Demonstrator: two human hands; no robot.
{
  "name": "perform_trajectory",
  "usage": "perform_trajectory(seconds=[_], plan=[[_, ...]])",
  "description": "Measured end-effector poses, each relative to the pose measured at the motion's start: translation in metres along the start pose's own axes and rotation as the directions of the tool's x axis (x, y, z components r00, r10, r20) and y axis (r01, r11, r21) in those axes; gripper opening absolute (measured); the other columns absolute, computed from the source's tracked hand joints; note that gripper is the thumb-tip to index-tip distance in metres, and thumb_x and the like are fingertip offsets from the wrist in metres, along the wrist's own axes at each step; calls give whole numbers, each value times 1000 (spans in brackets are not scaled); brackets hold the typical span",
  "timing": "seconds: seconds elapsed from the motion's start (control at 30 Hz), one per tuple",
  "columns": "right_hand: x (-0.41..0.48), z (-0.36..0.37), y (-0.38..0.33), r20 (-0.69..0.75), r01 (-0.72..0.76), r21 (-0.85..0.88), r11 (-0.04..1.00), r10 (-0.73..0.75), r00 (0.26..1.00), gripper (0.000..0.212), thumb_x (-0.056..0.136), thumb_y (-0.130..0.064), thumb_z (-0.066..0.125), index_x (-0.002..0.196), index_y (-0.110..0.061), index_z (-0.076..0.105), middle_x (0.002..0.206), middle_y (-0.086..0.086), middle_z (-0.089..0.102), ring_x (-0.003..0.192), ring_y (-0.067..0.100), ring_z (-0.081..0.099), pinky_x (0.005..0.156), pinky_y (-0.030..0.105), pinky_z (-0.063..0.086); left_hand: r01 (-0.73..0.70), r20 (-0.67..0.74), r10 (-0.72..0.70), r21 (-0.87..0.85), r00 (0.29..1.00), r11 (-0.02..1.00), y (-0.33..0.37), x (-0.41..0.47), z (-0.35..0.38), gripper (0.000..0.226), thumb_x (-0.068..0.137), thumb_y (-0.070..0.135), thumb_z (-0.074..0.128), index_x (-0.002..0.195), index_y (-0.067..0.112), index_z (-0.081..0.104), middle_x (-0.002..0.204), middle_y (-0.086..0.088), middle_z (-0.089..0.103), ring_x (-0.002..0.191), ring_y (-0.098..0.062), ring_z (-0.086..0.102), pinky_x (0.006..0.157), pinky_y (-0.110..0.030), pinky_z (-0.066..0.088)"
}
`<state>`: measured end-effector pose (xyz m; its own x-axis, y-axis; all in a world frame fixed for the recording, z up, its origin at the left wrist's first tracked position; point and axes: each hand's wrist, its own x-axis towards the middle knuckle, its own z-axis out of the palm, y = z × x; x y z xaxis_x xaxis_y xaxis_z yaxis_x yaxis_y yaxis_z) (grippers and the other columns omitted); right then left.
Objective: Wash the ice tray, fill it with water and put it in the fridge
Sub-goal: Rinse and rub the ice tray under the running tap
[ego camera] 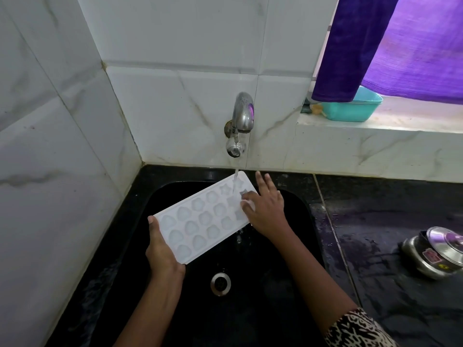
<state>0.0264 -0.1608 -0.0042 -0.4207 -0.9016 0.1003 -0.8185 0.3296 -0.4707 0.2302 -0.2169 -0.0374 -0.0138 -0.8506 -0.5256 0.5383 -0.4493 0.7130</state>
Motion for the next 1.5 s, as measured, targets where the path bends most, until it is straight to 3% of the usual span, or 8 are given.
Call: perform_trajectory(seconds=[0.3,0.43,0.63,0.8,0.9,1.03,1.27,1.5], plan=[[3,8,-3,-32,83,-178,980,-90,995,31,96,-41,46,120,-26,58,161,0,-4,146,17,-14,114,53,0,26,10,-26,-11,1000,1000,4,2,0,58,80,74,54,105,23,69,110,-7,72,99,-30,69,77,-43,57],[3,5,-1,-47,77,-200,977,-89,995,27,91,-46,53,109,-28,62,161,-1,1,147,18,-11,114,53,-2,29,5,-29,-21,1000,999,7,2,-1,58,82,72,54,107,22,68,114,-9,70,102,-31,68,78,-43,56],[4,4,-8,12,116,-216,969,-116,993,36,94,-44,48,125,-26,55,161,-2,-8,145,17,-18,114,53,-4,70,69,-67,-44,995,997,11,2,-1,64,90,69,43,128,21,61,123,-9,66,110,-32,63,78,-42,52],[5,-4,1,29,86,-257,963,-82,996,37,89,-54,51,117,-31,59,161,-2,-8,144,16,-22,113,51,-9,93,126,-88,-36,988,995,9,3,-3,66,92,68,40,132,19,58,128,-13,63,116,-35,59,91,-48,49],[4,-1,0,51,107,-260,960,-97,994,41,92,-50,49,128,-31,53,160,-3,-13,136,12,-33,113,52,-8,108,141,-101,-37,985,993,10,1,0,65,93,67,38,133,19,57,129,-13,62,117,-35,58,88,-47,48],[2,-4,6,56,103,-231,967,-92,994,41,87,-54,53,123,-34,57,160,-6,-8,143,13,-24,114,48,-7,106,143,-101,-25,985,994,11,1,-1,67,91,69,40,133,19,57,128,-14,63,116,-37,59,91,-50,48],[0,-1,0,74,107,-251,962,-91,993,45,92,-51,47,133,-32,48,158,-4,-18,133,11,-36,114,51,-9,74,161,-67,-38,985,997,13,-1,2,66,94,67,34,132,19,57,123,-12,65,111,-33,62,75,-43,51],[-2,3,-1,65,117,-228,967,-105,992,43,85,-59,53,120,-33,57,159,-6,-12,133,9,-34,114,49,-9,94,154,-88,-36,984,995,18,-3,-13,66,93,67,36,132,18,56,128,-13,62,114,-34,59,83,-45,49]])
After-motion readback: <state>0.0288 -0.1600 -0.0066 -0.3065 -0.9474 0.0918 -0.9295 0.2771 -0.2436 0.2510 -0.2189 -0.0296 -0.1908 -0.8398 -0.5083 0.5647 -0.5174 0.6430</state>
